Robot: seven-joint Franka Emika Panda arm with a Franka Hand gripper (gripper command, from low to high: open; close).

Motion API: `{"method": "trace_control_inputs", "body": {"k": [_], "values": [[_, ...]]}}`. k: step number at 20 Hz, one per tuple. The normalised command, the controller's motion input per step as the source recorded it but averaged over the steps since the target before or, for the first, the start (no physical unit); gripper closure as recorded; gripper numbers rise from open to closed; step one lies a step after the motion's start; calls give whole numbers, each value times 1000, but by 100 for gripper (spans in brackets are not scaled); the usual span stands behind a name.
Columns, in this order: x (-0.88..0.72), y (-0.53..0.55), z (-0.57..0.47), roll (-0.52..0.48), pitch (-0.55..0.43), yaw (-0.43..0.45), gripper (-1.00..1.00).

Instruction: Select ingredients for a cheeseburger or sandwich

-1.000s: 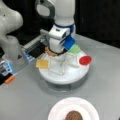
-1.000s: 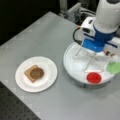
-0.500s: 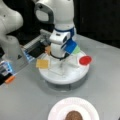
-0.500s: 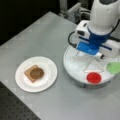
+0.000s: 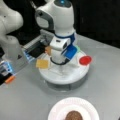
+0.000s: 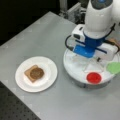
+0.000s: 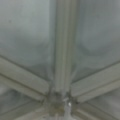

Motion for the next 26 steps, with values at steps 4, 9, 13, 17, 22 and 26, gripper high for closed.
{"method": "trace_control_inputs", "body": {"k": [4, 9, 13, 17, 22, 26], "values": [[-116, -88, -83, -82, -60, 175, -100], [-162, -103, -92, -77, -76, 191, -100], [-199, -130, -110, -64, -88, 217, -100], [-222, -132, -96, -49, -103, 221, -100], [-245, -136, -81, -41, -110, 209, -100], [-250, -127, -71, -33, -120, 186, -100]]}}
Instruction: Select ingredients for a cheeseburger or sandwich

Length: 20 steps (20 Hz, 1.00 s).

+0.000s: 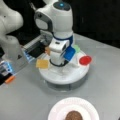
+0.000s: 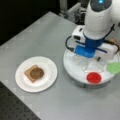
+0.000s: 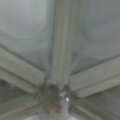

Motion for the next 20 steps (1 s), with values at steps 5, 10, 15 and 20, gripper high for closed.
{"method": "trace_control_inputs", "body": {"k": [5, 10, 15, 20], "values": [[-235, -119, -110, -18, -142, 175, -100], [-226, -90, -130, 5, -141, 130, -100], [-213, -42, -94, 18, -105, 4, -100], [-221, 23, -44, 25, -92, -90, -100]]}}
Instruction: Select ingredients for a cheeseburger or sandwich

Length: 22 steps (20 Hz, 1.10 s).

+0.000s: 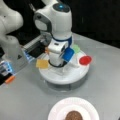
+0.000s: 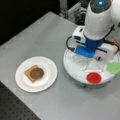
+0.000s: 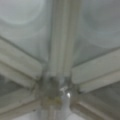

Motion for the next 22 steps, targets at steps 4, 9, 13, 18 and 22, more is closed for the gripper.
{"method": "trace_control_inputs", "body": {"k": [4, 9, 13, 18, 22], "values": [[-231, 56, -76, 59, -103, -88, -100], [-228, 64, -125, 85, -118, -92, -100], [-207, 45, -141, 98, -131, -89, -100], [-203, 21, -148, 109, -149, -85, -100], [-206, 3, -135, 117, -168, -76, -100]]}}
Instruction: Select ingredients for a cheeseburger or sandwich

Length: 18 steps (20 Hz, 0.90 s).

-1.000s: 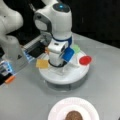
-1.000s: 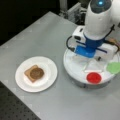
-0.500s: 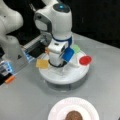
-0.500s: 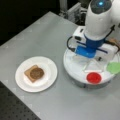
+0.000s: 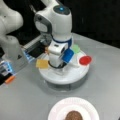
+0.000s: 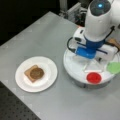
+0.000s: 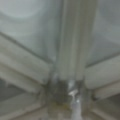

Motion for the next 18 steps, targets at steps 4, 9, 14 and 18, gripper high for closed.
{"method": "trace_control_inputs", "body": {"k": [4, 9, 14, 18], "values": [[-188, -15, -163, 148, -190, -29, -100], [-180, -32, -170, 174, -200, 41, -100], [-189, -59, -146, 190, -218, 155, -100], [-207, -55, -130, 163, -192, 140, -100]]}}
